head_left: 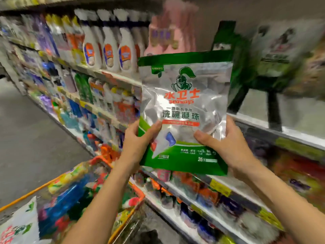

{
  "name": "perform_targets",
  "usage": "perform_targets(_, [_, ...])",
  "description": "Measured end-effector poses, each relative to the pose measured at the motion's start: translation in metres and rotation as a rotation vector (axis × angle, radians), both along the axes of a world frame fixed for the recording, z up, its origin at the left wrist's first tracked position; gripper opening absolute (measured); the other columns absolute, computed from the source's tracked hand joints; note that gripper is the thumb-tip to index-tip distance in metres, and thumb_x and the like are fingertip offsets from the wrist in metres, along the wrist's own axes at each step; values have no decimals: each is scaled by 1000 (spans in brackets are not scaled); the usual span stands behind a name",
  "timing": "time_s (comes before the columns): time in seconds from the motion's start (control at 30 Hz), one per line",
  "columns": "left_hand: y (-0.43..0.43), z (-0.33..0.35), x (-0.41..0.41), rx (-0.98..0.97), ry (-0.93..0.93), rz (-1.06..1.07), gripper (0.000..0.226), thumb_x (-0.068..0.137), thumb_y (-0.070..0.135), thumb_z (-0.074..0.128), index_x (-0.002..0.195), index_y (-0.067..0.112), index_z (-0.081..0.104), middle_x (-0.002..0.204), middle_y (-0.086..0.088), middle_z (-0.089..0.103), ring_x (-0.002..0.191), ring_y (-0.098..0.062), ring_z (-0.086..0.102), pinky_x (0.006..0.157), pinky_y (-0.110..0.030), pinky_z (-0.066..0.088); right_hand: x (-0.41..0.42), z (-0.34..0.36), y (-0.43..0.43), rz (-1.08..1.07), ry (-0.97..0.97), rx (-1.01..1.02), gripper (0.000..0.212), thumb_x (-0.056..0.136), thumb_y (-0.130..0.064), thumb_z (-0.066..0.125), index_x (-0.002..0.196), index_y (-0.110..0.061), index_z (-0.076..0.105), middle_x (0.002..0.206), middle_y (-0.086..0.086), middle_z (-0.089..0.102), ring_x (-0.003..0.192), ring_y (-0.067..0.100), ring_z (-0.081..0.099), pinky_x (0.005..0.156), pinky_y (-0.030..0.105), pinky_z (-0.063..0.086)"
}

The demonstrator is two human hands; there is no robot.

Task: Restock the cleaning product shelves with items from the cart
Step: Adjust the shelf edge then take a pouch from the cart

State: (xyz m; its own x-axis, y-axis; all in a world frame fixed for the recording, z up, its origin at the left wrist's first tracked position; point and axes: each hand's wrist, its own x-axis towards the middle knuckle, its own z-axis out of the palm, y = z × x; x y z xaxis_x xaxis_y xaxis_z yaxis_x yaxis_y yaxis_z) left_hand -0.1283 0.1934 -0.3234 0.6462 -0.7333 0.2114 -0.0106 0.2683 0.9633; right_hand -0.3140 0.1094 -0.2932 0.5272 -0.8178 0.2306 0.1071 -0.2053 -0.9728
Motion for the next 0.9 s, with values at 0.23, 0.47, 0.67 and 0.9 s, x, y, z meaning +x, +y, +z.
perform_targets(0.23, [-59,68,-88,-226,-98,-207,22,58,43,75,75,29,74,73,6,73,64,-4,64,60,-19,52,-110,68,-8,-209,-91,-212,48,74,-10,75,116,-24,55,102,-19,71,91,-1,68,69,9,50])
perform_targets(0.47, [-96,147,-118,-440,-228,-291,28,66,47,73,83,25,69,82,1,72,74,-12,66,64,-26,55,-147,142,-23,-277,-171,-370,50,69,-9,74,116,-16,57,105,-4,74,95,13,71,73,22,56])
perform_targets(0.67, [-117,213,-126,-579,-321,-343,32,74,45,74,86,17,64,81,-2,73,74,-14,70,61,-26,55,-154,207,-33,-298,-217,-440,45,69,-11,74,111,-15,60,98,4,75,88,23,73,70,35,60])
perform_targets(0.9, [-144,319,-85,-683,-476,-322,24,77,42,68,82,19,63,72,9,73,68,-5,69,62,-21,54,-118,296,-55,-315,-184,-670,29,77,-9,75,100,-14,58,92,3,74,88,18,72,77,37,60])
